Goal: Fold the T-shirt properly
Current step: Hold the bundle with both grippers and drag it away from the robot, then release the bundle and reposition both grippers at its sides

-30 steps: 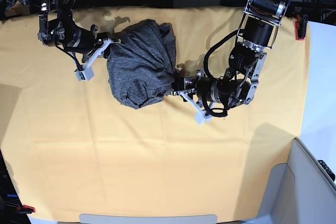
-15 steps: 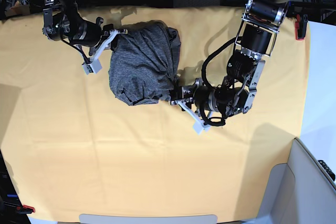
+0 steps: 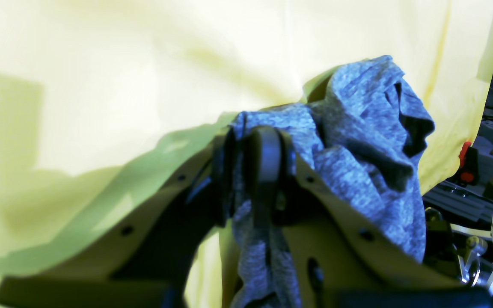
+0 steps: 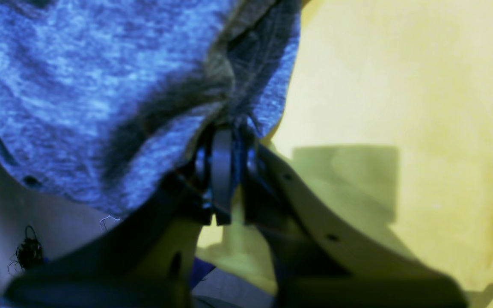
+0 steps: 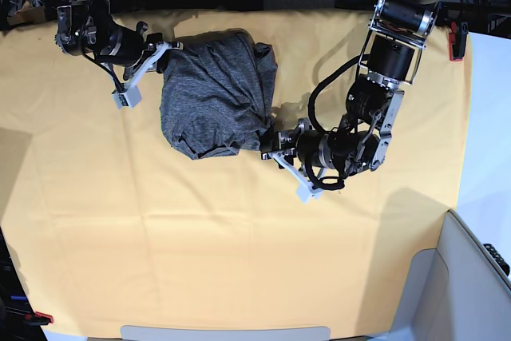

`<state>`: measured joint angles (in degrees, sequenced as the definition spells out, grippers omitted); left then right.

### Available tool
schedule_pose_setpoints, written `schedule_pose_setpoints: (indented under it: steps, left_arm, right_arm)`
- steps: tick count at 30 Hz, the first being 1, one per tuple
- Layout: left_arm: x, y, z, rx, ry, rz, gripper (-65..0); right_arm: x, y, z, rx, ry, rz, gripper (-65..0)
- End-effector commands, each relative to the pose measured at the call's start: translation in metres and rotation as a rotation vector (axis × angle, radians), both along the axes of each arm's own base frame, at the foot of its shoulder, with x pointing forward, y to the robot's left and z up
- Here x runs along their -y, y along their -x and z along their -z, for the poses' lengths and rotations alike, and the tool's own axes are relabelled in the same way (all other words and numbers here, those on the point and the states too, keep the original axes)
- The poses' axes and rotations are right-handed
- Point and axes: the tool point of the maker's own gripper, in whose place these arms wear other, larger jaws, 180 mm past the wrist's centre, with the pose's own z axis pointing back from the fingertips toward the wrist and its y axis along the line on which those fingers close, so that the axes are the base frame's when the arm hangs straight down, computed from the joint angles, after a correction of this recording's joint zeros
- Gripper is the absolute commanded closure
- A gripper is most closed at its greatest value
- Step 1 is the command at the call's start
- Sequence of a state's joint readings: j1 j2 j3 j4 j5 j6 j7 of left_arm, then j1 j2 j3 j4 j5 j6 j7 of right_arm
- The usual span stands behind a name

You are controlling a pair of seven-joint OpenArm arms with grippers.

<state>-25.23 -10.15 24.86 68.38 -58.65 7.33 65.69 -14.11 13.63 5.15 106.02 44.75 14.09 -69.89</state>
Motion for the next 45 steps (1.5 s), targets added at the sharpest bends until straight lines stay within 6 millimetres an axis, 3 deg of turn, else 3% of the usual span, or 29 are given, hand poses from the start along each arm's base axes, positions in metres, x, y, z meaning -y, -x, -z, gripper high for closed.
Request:
schedule_pose_setpoints:
  steps: [1, 4, 9, 14, 18, 24, 29, 33, 35, 38, 45]
  left_arm:
    - [0.002, -0.013, -0.017, 0.046, 0.019, -0.003, -12.0]
    - [0.003, -0.014, -0.018, 0.050, 0.021, -0.003, -17.0]
    - [0.001, -0.015, -0.020, 0.057, 0.022, -0.008, -23.2]
    - [-0.002, -0.023, -0.049, 0.158, 0.022, 0.010, -24.3]
    - [-0.015, -0.033, -0.067, 0.215, 0.032, -0.023, -24.3]
    - [-0.030, -0.026, -0.090, 0.297, 0.095, -0.100, -24.0]
    - [-0.027, 0.010, -0.098, 0.342, 0.127, -0.097, -14.9]
    - [-0.016, 0.037, -0.094, 0.333, 0.146, -0.074, -7.3]
    - [-0.009, 0.048, -0.092, 0.319, 0.167, -0.070, -6.8]
    - [-0.001, 0.060, -0.087, 0.294, 0.189, -0.068, -6.9]
    - [0.047, 0.073, -0.092, 0.281, 0.242, 0.040, -6.9]
  right_arm:
    - [0.000, -0.005, -0.008, 0.030, -0.003, -0.008, -10.9]
    - [-0.002, -0.006, -0.012, 0.042, -0.006, -0.011, -17.4]
    - [0.000, -0.013, -0.024, 0.087, 0.006, -0.017, -18.0]
    - [0.042, -0.031, -0.037, 0.139, 0.046, 0.105, -17.9]
    - [0.072, -0.043, -0.051, 0.188, 0.074, 0.191, -18.0]
    - [0.108, -0.056, -0.075, 0.268, 0.104, 0.293, -17.8]
    - [0.076, -0.061, -0.096, 0.327, -0.050, 0.257, -16.7]
    - [0.056, -0.061, -0.101, 0.334, -0.158, 0.254, -4.0]
    - [0.051, -0.061, -0.103, 0.336, -0.182, 0.250, 0.0]
    - [0.035, -0.059, -0.108, 0.336, -0.255, 0.216, 0.0]
    - [-0.015, -0.053, -0.115, 0.341, -0.398, 0.105, 0.0]
